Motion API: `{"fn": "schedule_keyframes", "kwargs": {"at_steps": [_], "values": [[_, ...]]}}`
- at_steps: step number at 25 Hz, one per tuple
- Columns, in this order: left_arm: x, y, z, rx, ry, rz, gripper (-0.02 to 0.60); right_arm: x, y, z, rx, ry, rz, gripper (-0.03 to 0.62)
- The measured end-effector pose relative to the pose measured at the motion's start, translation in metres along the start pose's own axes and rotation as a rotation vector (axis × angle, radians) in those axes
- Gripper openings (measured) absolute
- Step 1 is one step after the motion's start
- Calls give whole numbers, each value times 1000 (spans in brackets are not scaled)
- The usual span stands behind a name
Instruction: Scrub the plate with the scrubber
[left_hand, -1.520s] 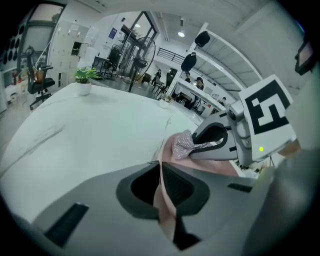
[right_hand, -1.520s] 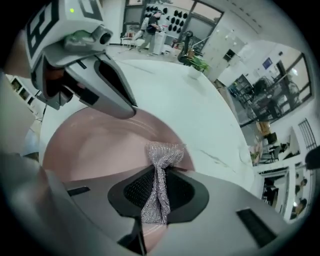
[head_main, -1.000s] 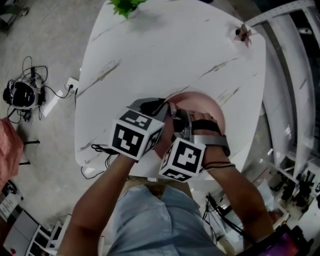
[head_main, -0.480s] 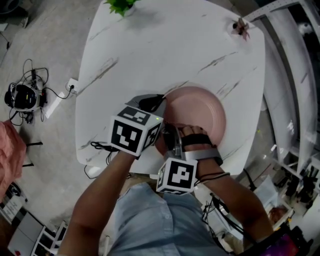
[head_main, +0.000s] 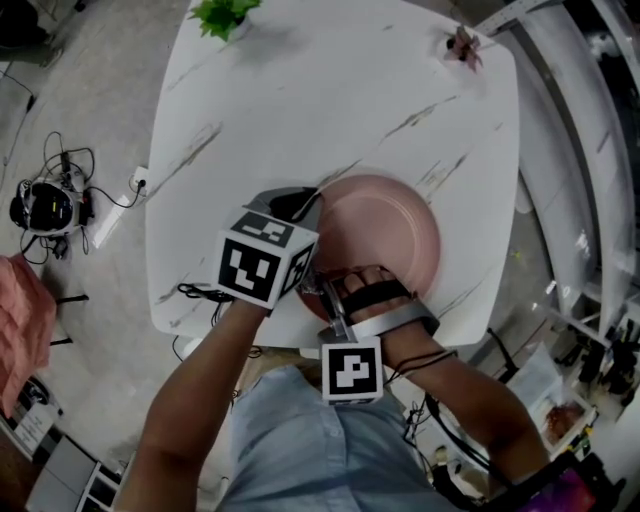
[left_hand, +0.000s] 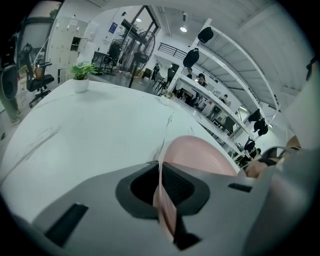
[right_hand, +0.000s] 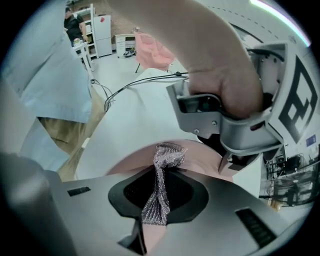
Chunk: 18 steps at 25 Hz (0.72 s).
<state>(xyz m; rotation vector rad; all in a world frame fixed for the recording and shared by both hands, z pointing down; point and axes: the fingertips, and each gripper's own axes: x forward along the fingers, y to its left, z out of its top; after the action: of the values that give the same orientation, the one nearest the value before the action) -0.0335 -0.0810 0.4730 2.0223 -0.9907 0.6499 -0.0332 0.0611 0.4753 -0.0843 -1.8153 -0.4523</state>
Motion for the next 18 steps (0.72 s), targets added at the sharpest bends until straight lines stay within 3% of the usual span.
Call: {"fn": "schedule_keyframes", "kwargs": {"at_steps": [8, 18], "values": [[-1, 0, 0, 19, 10, 20, 20, -14, 42, -21, -101, 29, 152, 72], [0, 1, -1, 39, 14, 27, 20, -30, 68, -73, 1, 200, 300, 71]]}}
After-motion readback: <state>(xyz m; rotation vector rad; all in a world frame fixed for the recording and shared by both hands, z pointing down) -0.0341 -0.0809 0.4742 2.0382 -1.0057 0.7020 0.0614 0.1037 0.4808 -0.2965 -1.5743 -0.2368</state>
